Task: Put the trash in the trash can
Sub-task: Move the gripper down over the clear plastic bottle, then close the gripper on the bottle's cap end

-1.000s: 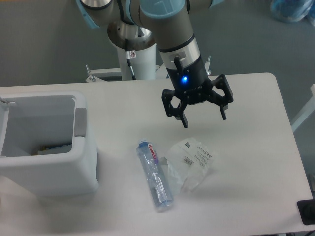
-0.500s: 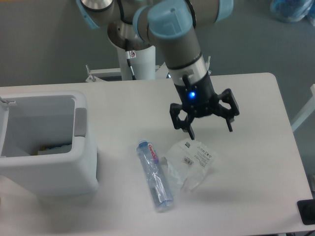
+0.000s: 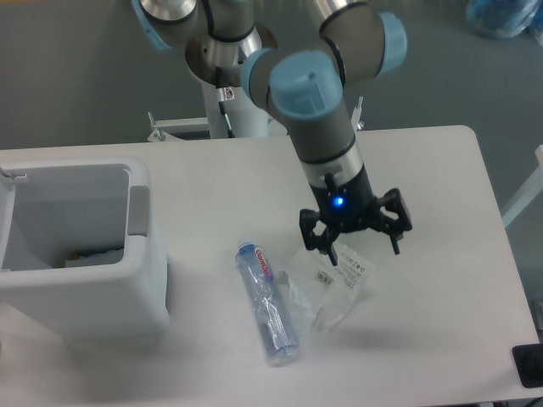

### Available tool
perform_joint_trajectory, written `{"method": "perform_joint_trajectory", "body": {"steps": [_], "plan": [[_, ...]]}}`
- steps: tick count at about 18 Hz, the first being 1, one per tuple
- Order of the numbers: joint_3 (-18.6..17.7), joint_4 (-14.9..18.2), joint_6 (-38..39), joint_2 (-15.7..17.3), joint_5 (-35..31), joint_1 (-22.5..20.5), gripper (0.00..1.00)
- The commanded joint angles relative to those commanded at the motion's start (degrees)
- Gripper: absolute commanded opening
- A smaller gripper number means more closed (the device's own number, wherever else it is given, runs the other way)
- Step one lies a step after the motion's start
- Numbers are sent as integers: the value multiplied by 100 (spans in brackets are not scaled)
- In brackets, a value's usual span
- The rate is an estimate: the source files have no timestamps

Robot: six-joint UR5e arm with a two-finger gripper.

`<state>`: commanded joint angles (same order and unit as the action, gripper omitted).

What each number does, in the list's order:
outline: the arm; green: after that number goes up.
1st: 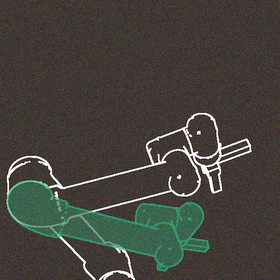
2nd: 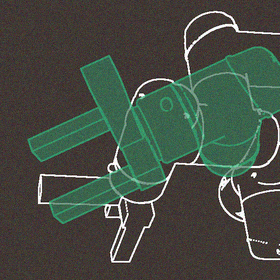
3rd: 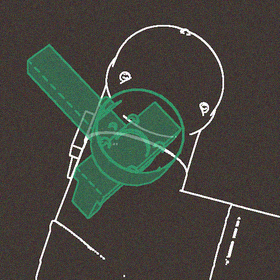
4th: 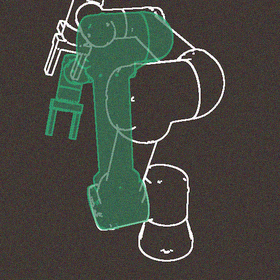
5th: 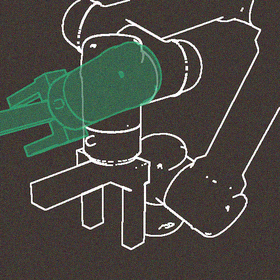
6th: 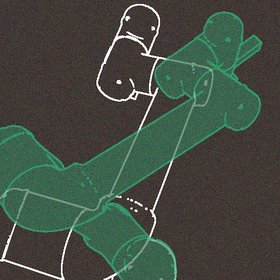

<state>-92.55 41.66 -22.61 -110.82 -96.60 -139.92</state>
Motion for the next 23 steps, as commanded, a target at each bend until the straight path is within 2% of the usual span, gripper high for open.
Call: {"method": "perform_joint_trajectory", "body": {"steps": [4, 9, 12, 18, 21, 23], "plan": [[26, 0, 967, -299, 123, 149, 100], [44, 0, 1469, -563, 282, 281, 100], [193, 0, 1847, -747, 527, 387, 100], [211, -9, 1892, -1029, 616, 589, 100], [211, -237, 1919, -1055, 510, 641, 100], [194, -229, 1919, -1126, 484, 668, 100]]}}
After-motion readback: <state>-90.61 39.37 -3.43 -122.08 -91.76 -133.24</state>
